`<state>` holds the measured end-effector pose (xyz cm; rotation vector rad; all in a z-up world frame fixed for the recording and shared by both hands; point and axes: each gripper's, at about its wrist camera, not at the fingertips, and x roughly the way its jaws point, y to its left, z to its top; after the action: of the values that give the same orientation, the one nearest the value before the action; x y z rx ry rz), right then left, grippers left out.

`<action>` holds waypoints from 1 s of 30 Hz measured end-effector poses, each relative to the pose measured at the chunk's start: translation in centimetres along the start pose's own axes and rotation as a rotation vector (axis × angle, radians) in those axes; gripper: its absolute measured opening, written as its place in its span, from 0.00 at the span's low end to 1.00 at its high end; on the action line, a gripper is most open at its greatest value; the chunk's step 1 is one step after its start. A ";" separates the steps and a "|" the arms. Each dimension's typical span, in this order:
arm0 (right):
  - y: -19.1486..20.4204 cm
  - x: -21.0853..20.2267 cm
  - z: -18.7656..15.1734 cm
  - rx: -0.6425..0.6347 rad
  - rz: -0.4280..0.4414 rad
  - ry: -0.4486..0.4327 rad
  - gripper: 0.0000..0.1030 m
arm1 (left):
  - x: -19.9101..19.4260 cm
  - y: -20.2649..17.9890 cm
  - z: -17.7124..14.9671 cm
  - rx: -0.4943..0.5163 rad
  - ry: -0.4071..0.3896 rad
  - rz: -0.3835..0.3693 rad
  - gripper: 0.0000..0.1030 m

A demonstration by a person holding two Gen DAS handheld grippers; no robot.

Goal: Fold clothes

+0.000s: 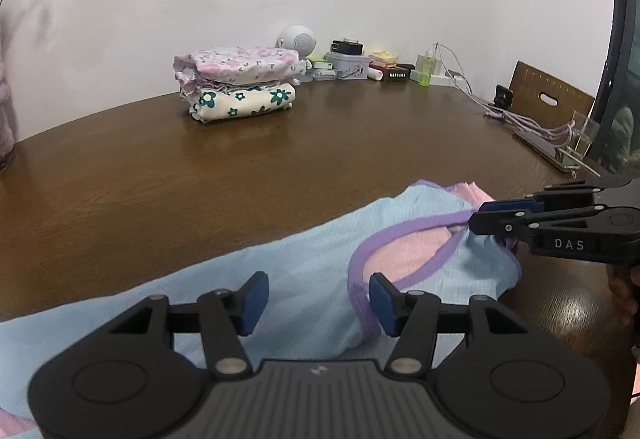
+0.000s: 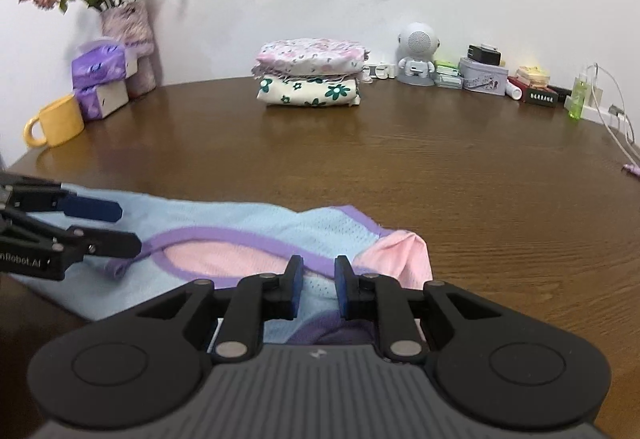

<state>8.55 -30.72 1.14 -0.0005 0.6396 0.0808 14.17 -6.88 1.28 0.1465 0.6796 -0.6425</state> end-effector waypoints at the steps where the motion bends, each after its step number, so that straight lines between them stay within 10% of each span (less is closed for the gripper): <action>1: 0.1 0.0 -0.1 -0.015 -0.013 0.001 0.16 | 0.2 0.1 -0.1 -0.004 0.008 0.002 0.53; 30: -0.9 -3.4 -3.8 0.267 0.122 0.072 0.11 | -2.9 -1.7 -2.9 -0.021 -0.002 0.011 0.39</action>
<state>3.64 -32.02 0.10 0.2946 0.7179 0.1127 9.86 -5.80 0.94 0.1304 0.6828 -0.6249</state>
